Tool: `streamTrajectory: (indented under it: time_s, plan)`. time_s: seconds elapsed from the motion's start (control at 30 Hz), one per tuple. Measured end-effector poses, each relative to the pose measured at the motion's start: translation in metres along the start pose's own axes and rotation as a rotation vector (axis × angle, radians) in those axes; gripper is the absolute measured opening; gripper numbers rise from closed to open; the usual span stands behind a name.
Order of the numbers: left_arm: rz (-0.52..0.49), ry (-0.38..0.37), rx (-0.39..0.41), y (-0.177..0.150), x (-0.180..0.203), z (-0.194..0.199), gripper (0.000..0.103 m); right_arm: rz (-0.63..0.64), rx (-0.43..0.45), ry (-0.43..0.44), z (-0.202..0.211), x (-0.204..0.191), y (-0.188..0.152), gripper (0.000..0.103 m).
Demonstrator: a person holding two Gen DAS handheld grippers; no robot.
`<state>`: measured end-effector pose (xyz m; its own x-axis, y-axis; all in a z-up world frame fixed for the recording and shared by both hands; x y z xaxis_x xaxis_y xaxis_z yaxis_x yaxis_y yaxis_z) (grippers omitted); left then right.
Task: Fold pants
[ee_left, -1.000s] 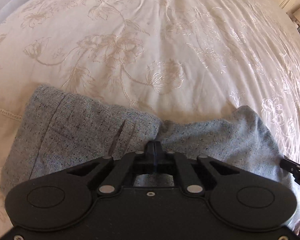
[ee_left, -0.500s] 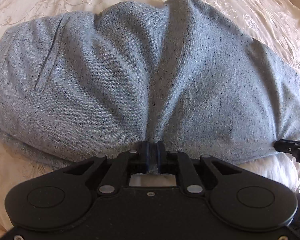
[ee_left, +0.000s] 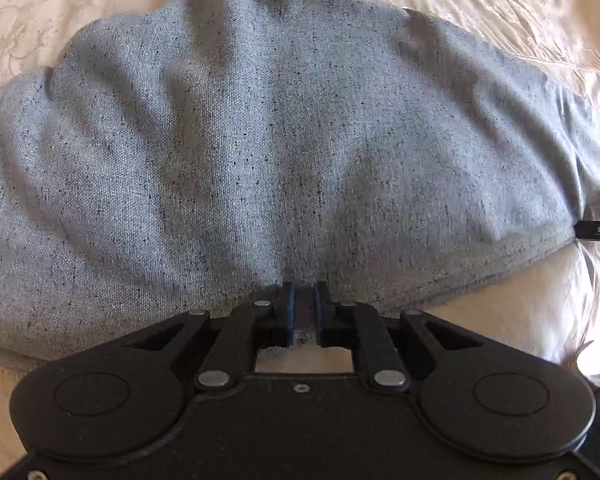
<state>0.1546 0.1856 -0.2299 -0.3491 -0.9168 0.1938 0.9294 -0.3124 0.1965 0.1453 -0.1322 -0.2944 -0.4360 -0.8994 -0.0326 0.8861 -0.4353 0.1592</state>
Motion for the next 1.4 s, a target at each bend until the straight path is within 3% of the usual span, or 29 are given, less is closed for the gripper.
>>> streamTrajectory:
  time_s: [0.07,0.1,0.2,0.27,0.4,0.53,0.67,0.77,0.97,1.07,1.17,1.27,1.4]
  plan:
    - [0.004,-0.011,-0.016,0.000,-0.002,0.005,0.019,0.004,-0.001,0.010,0.011,0.010,-0.002,0.007]
    - [0.021,-0.014,-0.019,-0.001,-0.006,0.007,0.019,0.019,0.043,0.024,0.019,0.014,-0.002,0.014]
    - [0.065,0.039,0.016,0.010,-0.003,0.017,0.018,-0.014,0.205,0.080,0.044,0.028,0.008,0.014]
    - [0.068,0.050,0.065,0.015,0.007,0.026,0.018,-0.032,0.253,0.094,0.046,0.034,0.020,0.014]
    - [0.066,0.050,0.095,0.028,0.040,0.028,0.018,0.080,0.232,0.101,0.025,0.035,0.051,0.015]
    - [0.044,0.035,0.089,0.038,0.083,0.019,0.018,0.197,0.229,0.019,0.008,0.055,0.084,0.013]
    - [0.020,0.015,0.076,0.047,0.127,0.007,0.018,0.210,0.216,-0.132,-0.024,0.107,0.126,0.012]
    - [-0.009,-0.017,0.100,0.060,0.161,0.001,0.018,0.167,0.226,-0.127,-0.024,0.140,0.142,0.011]
    - [-0.055,-0.074,0.174,0.097,0.226,-0.023,0.019,0.158,0.243,-0.047,-0.013,0.175,0.128,0.009]
    - [-0.079,-0.084,0.114,0.102,0.248,-0.050,0.019,0.148,0.235,-0.011,-0.004,0.190,0.111,0.010]
    - [-0.134,-0.099,-0.083,0.079,0.259,-0.085,0.018,0.147,0.244,0.018,0.005,0.197,0.097,0.012]
    - [-0.172,-0.067,-0.042,0.050,0.262,-0.080,0.018,0.112,0.262,0.067,0.018,0.213,0.087,0.021]
    - [-0.076,-0.080,-0.038,0.043,0.253,-0.077,0.018,0.059,0.278,0.079,0.020,0.238,0.090,0.031]
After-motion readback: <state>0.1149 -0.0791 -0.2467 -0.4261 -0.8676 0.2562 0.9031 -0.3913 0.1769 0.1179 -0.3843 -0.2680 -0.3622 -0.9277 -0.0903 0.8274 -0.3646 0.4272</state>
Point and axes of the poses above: each gripper's, at about its wrist camera, not at the fingertips, and z roughly against the way its jaws point, x to its right, y to its top, the point moved 1 cm from there along -z, roughly the way its jaws point, and after that the axes turned 4 degrees about -y, right-handed, at the moved point
